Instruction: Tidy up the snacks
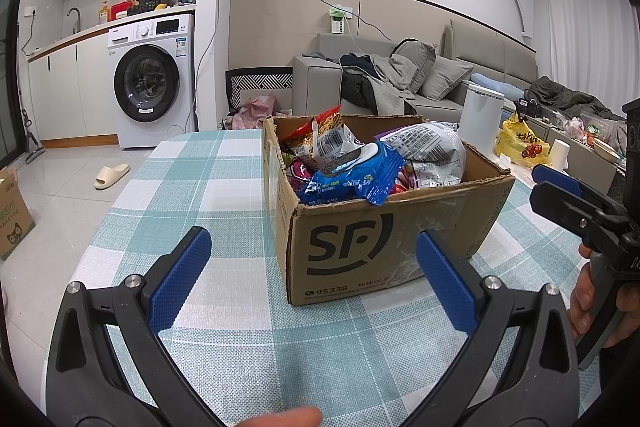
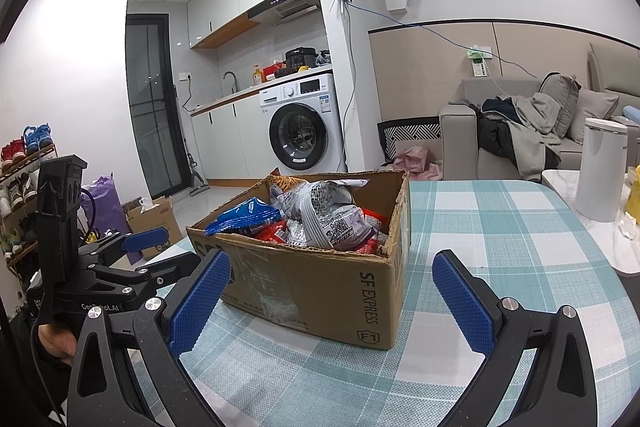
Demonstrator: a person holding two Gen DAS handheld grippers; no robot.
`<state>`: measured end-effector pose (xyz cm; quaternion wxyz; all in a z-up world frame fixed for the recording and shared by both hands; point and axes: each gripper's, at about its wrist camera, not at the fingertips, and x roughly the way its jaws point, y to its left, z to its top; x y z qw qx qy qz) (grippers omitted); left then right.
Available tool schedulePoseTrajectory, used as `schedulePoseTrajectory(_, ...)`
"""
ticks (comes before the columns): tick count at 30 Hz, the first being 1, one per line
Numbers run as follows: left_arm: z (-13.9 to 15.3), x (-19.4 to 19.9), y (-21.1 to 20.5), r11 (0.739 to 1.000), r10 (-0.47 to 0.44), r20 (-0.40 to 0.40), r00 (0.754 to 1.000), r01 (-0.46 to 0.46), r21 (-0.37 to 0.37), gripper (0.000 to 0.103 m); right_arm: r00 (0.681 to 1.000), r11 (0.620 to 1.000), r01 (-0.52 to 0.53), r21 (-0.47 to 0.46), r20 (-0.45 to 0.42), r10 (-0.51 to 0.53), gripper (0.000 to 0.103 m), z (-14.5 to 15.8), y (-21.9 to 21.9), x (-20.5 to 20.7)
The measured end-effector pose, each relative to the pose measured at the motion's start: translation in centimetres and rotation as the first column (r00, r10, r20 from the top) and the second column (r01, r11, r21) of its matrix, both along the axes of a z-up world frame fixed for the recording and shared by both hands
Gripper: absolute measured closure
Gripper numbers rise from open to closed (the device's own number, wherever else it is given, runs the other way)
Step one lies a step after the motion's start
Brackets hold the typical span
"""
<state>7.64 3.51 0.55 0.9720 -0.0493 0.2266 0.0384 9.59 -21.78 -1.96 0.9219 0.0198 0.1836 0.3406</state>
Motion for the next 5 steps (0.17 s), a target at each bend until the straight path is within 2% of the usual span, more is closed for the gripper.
schedulePoseTrajectory(5, -0.01, 0.02, 0.05, 1.000, 0.000, 0.001, 1.000, 0.000, 0.000, 0.001, 1.000, 1.000, 0.000, 0.001, 0.000, 0.000, 0.000, 0.00, 0.01, -0.03)
